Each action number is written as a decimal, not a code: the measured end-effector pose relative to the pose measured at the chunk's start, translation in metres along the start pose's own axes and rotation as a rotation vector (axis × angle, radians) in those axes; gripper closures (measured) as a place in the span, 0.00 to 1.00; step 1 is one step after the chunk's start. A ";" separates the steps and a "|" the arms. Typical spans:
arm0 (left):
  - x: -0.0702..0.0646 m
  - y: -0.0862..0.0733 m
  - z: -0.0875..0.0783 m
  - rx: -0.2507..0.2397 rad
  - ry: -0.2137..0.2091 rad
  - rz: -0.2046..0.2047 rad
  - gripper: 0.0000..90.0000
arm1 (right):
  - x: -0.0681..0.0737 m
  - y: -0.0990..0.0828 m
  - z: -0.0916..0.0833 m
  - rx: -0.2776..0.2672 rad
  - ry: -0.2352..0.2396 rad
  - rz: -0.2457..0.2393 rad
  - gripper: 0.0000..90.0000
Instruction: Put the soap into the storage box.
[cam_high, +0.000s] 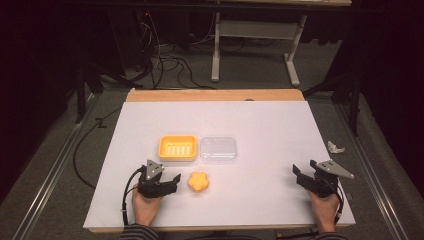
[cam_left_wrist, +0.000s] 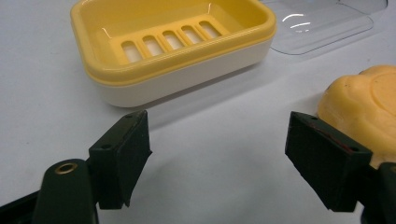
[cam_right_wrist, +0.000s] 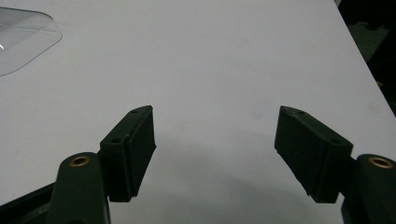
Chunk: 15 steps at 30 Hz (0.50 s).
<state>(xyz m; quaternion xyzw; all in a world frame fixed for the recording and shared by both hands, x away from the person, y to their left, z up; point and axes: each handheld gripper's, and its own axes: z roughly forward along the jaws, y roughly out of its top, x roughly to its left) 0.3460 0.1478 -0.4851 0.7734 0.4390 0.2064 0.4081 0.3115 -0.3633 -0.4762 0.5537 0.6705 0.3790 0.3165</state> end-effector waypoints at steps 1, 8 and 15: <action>0.000 0.000 0.000 0.000 0.000 0.000 0.25 | 0.000 0.000 0.000 0.000 0.000 0.000 0.32; 0.001 0.000 0.000 -0.003 0.004 -0.013 0.24 | 0.001 0.000 0.001 0.011 0.002 -0.007 0.33; 0.001 0.000 -0.001 -0.004 -0.002 -0.012 0.24 | 0.001 0.000 0.001 0.010 0.001 -0.008 0.32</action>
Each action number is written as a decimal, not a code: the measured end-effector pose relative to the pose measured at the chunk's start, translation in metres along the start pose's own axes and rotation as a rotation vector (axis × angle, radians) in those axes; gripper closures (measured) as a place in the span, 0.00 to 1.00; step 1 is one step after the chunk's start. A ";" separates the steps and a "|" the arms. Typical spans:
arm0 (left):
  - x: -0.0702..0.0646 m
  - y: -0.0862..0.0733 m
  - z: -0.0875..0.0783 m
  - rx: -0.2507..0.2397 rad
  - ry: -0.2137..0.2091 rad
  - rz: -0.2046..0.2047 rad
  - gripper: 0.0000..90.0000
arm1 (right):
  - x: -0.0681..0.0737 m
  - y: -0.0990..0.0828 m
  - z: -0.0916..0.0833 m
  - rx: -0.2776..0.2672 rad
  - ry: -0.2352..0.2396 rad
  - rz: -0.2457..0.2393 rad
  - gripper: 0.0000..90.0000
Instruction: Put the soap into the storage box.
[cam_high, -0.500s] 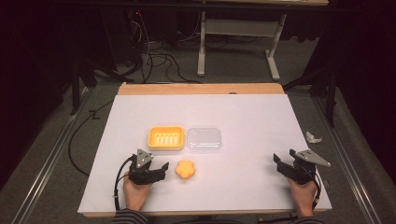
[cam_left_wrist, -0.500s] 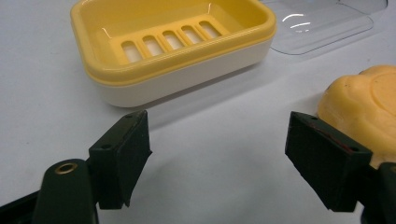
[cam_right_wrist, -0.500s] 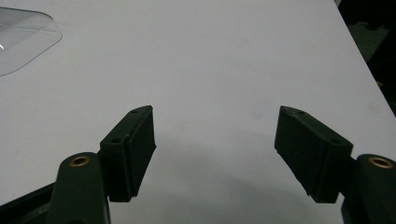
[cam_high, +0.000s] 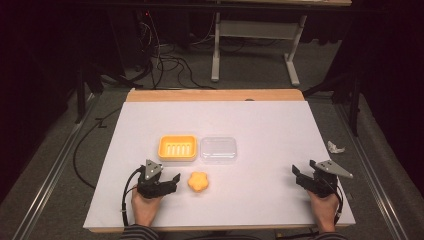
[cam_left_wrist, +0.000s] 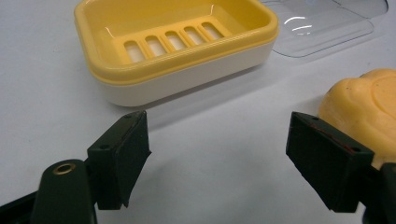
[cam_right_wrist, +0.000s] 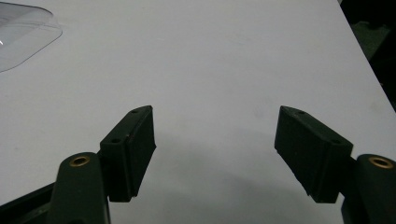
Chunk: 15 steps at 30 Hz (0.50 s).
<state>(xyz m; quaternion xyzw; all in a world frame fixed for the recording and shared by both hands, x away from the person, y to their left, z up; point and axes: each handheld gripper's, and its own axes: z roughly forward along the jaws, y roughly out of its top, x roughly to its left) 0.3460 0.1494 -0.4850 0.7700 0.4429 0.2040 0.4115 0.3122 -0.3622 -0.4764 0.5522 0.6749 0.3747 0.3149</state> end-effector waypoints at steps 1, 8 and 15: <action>0.000 0.000 0.000 -0.003 0.000 -0.006 0.26 | 0.000 0.000 0.000 0.002 -0.003 -0.005 0.33; 0.001 0.000 0.001 0.005 0.001 -0.013 0.24 | -0.001 0.000 0.001 0.010 -0.002 0.016 0.33; 0.000 0.000 0.001 -0.002 0.000 -0.009 0.27 | -0.001 0.000 0.001 0.006 0.006 0.001 0.33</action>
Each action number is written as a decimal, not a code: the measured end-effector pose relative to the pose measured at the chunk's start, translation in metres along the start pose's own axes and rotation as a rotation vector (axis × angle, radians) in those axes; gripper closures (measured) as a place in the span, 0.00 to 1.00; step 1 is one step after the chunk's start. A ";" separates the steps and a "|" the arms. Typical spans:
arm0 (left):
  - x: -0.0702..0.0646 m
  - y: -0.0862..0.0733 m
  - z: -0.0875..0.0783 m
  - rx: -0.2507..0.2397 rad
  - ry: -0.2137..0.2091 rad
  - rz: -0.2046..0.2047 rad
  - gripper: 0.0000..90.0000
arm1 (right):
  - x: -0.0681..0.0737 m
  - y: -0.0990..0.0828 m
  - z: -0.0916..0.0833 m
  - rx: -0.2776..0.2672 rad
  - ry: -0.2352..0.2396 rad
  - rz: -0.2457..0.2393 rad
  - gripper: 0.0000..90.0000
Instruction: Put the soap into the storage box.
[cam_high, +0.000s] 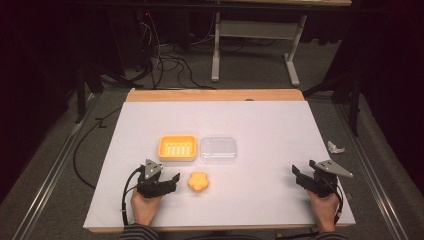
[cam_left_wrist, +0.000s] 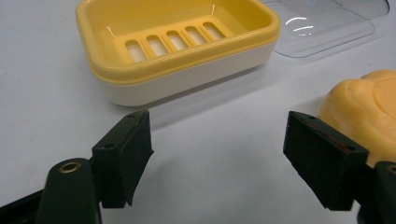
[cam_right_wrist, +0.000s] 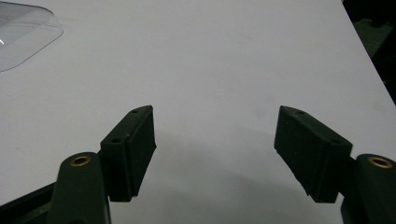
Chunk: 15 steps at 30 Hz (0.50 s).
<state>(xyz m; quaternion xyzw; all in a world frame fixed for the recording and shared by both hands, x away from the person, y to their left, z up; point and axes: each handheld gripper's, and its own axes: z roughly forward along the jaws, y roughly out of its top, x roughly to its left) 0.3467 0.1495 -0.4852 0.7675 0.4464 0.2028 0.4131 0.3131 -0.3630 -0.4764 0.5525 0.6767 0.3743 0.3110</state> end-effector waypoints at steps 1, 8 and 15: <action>0.000 0.000 0.000 0.000 0.002 0.004 0.27 | 0.000 0.000 0.000 -0.003 0.000 0.001 0.33; 0.001 0.001 0.000 0.014 -0.027 0.004 0.26 | 0.000 0.000 0.000 -0.006 -0.001 0.001 0.33; 0.003 0.003 0.001 0.028 -0.030 -0.020 0.27 | 0.000 0.000 -0.001 -0.007 0.000 0.006 0.33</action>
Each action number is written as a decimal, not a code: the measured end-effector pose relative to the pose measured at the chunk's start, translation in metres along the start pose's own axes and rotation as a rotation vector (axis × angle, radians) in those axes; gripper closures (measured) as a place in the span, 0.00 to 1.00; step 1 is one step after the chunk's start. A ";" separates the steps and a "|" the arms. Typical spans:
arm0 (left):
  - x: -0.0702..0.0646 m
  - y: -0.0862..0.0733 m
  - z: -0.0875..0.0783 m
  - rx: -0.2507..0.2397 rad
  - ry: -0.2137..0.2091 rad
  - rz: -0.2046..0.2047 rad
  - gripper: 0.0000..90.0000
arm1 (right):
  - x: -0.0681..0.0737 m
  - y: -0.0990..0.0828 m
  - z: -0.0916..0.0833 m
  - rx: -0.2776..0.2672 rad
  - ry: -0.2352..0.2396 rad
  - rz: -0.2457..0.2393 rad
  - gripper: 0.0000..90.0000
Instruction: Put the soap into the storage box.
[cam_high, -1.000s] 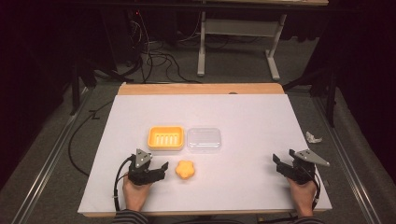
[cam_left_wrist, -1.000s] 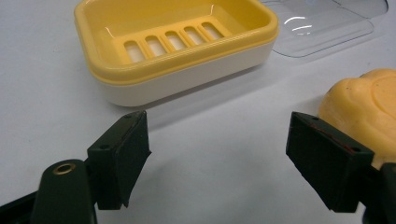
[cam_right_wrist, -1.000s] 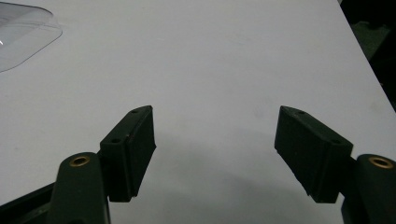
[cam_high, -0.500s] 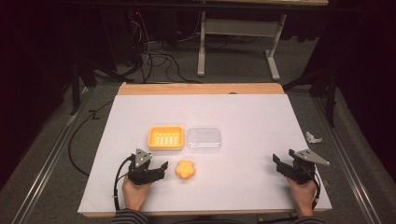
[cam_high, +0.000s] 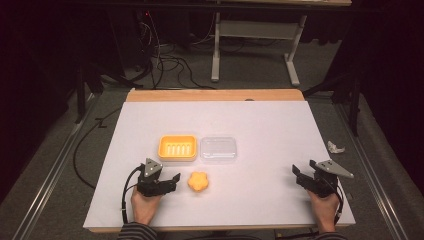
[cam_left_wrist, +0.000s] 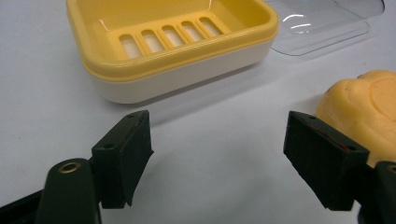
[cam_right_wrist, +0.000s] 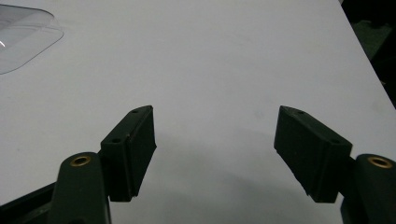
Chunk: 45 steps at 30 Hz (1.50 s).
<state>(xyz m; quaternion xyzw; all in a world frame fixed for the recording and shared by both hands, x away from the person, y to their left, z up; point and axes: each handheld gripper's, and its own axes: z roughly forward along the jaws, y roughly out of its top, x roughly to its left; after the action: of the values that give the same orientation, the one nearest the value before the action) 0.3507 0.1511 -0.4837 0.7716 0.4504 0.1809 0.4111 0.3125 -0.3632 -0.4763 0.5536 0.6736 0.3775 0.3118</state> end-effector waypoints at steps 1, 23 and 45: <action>0.000 0.000 0.000 -0.008 0.003 -0.007 0.27 | 0.000 0.000 0.000 0.000 0.001 -0.006 0.33; -0.008 0.007 -0.014 -0.017 -0.029 -0.007 0.21 | 0.000 0.000 0.000 0.000 -0.001 -0.010 0.33; -0.039 0.024 -0.015 -0.006 -0.071 0.071 0.17 | 0.000 0.000 0.000 -0.002 -0.002 -0.002 0.33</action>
<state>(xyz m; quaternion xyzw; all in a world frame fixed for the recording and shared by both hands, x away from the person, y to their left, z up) 0.3336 0.1195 -0.4523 0.7918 0.4074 0.1690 0.4224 0.3122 -0.3628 -0.4762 0.5530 0.6735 0.3774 0.3132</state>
